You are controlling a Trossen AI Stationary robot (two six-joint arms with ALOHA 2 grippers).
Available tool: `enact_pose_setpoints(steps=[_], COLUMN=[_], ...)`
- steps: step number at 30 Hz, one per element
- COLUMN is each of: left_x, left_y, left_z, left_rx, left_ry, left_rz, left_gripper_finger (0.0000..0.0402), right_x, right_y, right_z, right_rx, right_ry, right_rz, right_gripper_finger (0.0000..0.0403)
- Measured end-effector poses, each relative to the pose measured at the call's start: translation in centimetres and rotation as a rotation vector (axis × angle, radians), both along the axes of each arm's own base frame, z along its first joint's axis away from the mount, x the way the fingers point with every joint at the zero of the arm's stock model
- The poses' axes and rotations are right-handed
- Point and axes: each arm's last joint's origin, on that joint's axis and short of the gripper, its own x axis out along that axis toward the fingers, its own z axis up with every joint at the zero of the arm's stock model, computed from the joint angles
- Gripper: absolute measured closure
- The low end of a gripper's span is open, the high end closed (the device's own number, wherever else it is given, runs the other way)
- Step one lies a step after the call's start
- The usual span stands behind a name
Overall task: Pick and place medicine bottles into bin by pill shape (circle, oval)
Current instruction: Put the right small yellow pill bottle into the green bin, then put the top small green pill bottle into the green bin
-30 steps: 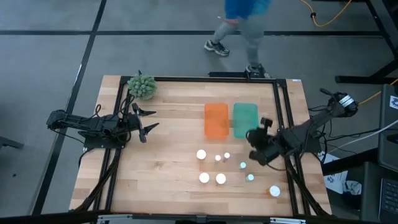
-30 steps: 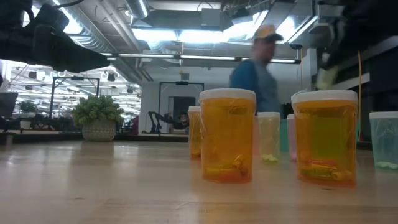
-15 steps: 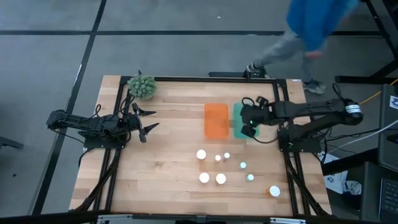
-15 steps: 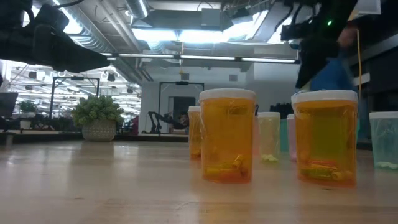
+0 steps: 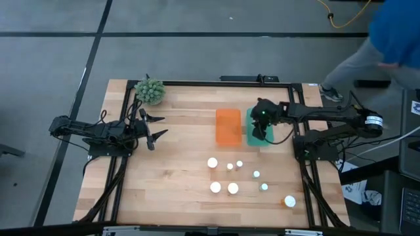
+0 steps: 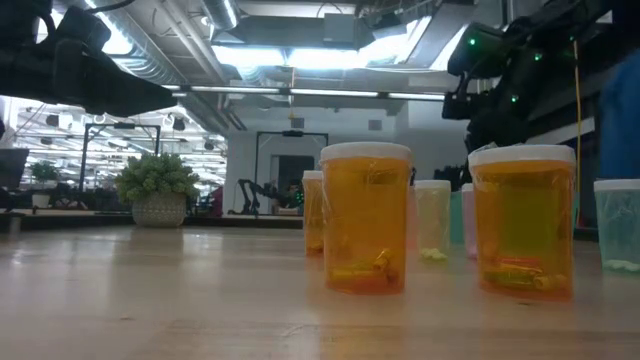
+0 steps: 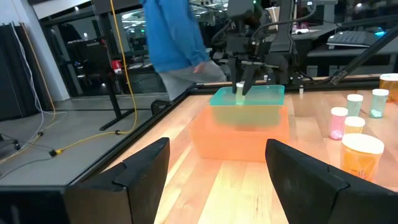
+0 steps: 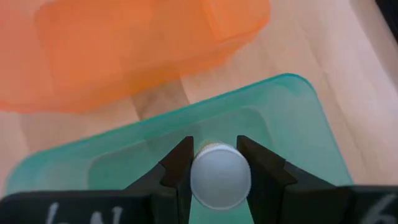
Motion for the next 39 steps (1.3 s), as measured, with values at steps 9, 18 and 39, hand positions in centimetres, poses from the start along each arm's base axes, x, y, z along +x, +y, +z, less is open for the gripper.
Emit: enact_pose_setpoints(steps=[9,18,39], left_x=[0.0,0.0,0.0], left_y=[0.0,0.0,0.0], left_z=[0.0,0.0,0.0], left_rx=[0.000,0.000,0.000], left_ry=[0.000,0.000,0.000], left_rz=[0.000,0.000,-0.001], left_gripper_finger=[0.0145,0.0145,0.0145], right_x=[-0.2,0.6,1.5], right_y=[-1.6,-2.2,-2.8], right_z=[-1.5,-2.5,-0.8], right_rx=[0.041,0.042,-0.016], right_ry=[0.016,0.009,0.075], right_rz=[-0.048,-0.051,-0.101], right_gripper_finger=[0.0290,0.0289,0.0200])
